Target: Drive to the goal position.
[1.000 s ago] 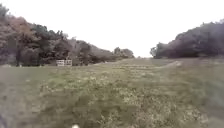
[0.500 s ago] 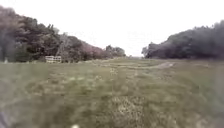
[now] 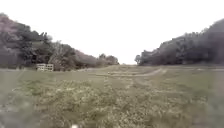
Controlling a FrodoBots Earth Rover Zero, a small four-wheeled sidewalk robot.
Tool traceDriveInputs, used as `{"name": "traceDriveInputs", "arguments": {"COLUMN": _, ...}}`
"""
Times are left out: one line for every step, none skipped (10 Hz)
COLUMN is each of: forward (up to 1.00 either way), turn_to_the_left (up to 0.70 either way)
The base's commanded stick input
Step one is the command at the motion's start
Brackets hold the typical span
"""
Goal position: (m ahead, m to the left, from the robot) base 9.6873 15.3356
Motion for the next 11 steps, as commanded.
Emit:
{"name": "traceDriveInputs", "arguments": {"forward": 0.85, "turn_to_the_left": -0.33}}
{"name": "traceDriveInputs", "arguments": {"forward": 0.85, "turn_to_the_left": -0.33}}
{"name": "traceDriveInputs", "arguments": {"forward": 0.85, "turn_to_the_left": -0.33}}
{"name": "traceDriveInputs", "arguments": {"forward": 0.85, "turn_to_the_left": -0.33}}
{"name": "traceDriveInputs", "arguments": {"forward": 0.85, "turn_to_the_left": -0.33}}
{"name": "traceDriveInputs", "arguments": {"forward": 0.85, "turn_to_the_left": -0.33}}
{"name": "traceDriveInputs", "arguments": {"forward": 0.85, "turn_to_the_left": -0.33}}
{"name": "traceDriveInputs", "arguments": {"forward": 0.85, "turn_to_the_left": -0.33}}
{"name": "traceDriveInputs", "arguments": {"forward": 0.85, "turn_to_the_left": -0.33}}
{"name": "traceDriveInputs", "arguments": {"forward": 0.85, "turn_to_the_left": -0.33}}
{"name": "traceDriveInputs", "arguments": {"forward": 0.85, "turn_to_the_left": -0.33}}
